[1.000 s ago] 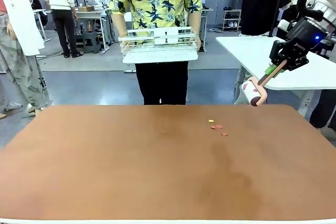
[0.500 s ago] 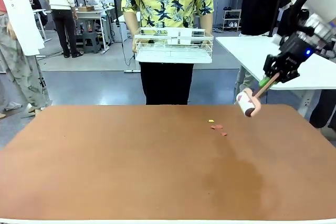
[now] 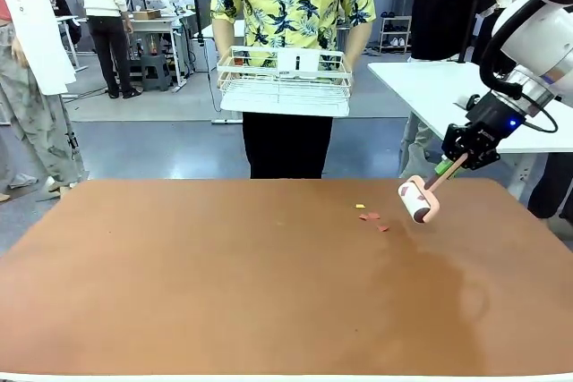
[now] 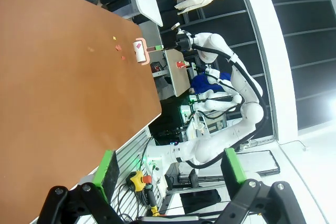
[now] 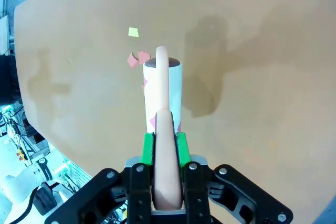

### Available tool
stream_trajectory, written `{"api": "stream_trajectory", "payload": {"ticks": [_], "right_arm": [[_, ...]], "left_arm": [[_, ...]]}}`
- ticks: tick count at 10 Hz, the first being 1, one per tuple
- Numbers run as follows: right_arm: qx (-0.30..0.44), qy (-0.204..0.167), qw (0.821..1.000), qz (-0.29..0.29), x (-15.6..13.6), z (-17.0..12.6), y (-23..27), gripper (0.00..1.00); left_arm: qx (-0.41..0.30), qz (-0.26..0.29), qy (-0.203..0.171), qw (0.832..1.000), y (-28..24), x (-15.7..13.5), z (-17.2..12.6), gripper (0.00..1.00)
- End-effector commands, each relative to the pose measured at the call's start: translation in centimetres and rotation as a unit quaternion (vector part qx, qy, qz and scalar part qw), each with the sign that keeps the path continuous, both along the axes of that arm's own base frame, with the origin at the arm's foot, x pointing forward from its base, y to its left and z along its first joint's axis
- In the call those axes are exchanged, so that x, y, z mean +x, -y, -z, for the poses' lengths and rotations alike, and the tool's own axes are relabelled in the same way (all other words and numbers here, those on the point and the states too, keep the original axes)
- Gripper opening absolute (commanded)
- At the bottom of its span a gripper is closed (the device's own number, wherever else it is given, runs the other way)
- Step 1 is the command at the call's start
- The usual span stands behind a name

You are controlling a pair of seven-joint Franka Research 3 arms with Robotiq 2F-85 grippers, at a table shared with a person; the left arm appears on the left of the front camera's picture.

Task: Clean the table.
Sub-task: Clean the table with the Lint Roller when the human lifts the Dish drying rack.

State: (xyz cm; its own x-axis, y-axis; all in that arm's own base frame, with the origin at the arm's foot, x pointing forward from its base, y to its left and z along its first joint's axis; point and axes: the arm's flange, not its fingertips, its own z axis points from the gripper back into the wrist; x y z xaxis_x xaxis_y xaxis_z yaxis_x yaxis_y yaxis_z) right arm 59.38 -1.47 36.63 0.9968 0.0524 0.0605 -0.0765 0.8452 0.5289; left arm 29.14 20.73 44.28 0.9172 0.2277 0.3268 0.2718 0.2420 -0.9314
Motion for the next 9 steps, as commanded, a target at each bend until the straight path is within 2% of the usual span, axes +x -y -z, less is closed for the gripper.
{"api": "stream_trajectory", "payload": {"ticks": [1, 5, 9], "right_arm": [[0.016, 0.025, 1.0, -0.001, 2.1, 0.5, 0.4, 0.21], [0.041, 0.01, 0.999, 0.015, 3.1, 1.6, 0.5, 0.21], [0.04, -0.008, 0.999, 0.001, 3.4, 2.1, 0.3, 0.21]], "left_arm": [[-0.002, -0.001, 0.002, 1.0, -0.1, -0.3, -0.3, 1.0], [-0.002, -0.001, 0.002, 1.0, -0.1, -0.3, -0.3, 1.0], [-0.002, -0.001, 0.002, 1.0, -0.1, -0.3, -0.3, 1.0]]}}
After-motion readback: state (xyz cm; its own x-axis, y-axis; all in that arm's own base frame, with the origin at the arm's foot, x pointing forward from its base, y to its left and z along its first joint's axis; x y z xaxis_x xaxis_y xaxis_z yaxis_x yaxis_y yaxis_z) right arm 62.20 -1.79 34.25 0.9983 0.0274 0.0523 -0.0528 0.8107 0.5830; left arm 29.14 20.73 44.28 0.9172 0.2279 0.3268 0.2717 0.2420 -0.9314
